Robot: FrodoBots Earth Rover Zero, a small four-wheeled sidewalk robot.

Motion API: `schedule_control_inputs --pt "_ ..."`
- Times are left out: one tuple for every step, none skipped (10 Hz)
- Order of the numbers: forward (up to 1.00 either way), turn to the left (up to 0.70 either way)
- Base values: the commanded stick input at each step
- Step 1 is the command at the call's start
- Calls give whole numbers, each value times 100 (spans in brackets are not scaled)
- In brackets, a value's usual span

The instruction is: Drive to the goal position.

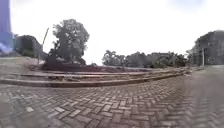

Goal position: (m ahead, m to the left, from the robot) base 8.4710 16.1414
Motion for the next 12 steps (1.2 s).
schedule_control_inputs --pt "0 45" --pt "0 45" --pt "0 45" --pt "0 45" --pt "0 45" --pt "0 45" --pt "0 45" --pt "0 45" --pt "0 45" --pt "0 45" --pt "0 45" --pt "0 45"
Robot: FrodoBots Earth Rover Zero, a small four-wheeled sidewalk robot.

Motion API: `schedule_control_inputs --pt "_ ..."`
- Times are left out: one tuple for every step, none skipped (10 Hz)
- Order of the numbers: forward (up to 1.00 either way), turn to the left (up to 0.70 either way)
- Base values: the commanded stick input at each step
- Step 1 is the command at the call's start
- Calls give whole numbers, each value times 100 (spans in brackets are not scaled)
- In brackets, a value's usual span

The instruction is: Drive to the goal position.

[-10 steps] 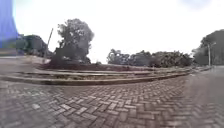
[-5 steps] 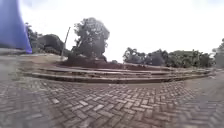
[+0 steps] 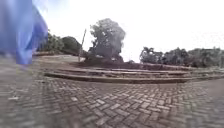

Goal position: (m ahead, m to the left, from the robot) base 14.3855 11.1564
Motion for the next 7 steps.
schedule_control_inputs --pt "0 45" --pt "0 45" --pt "0 45" --pt "0 45" --pt "0 45" --pt "0 45" --pt "0 45"
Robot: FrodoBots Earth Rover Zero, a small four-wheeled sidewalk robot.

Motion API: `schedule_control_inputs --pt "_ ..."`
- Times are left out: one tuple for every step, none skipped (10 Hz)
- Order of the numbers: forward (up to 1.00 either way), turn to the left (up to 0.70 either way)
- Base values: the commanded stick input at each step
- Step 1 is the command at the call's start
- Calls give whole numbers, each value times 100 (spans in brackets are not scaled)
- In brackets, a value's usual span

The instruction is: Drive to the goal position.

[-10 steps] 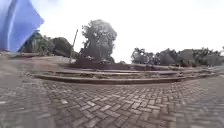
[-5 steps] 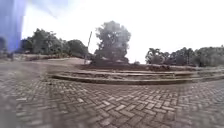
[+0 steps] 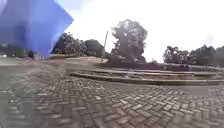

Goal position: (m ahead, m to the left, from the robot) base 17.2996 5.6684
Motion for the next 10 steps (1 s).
schedule_control_inputs --pt "0 45" --pt "0 45" --pt "0 45" --pt "0 45" --pt "0 45" --pt "0 45" --pt "0 45" --pt "0 45" --pt "0 45" --pt "0 45"
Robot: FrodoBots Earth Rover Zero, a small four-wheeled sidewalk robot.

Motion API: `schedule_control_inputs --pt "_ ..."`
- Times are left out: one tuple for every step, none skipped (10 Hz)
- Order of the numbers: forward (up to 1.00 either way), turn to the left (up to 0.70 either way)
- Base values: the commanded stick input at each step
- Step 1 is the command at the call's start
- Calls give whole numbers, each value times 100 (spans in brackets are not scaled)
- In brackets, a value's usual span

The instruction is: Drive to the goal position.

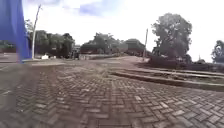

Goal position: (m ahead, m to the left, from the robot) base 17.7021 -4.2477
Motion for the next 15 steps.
schedule_control_inputs --pt "0 45" --pt "0 45" --pt "0 45" --pt "0 45" --pt "0 45" --pt "0 45" --pt "0 32" --pt "0 0" --pt "0 0" --pt "25 0" --pt "70 0" --pt "70 0" --pt "70 0" --pt "70 0" --pt "70 0"
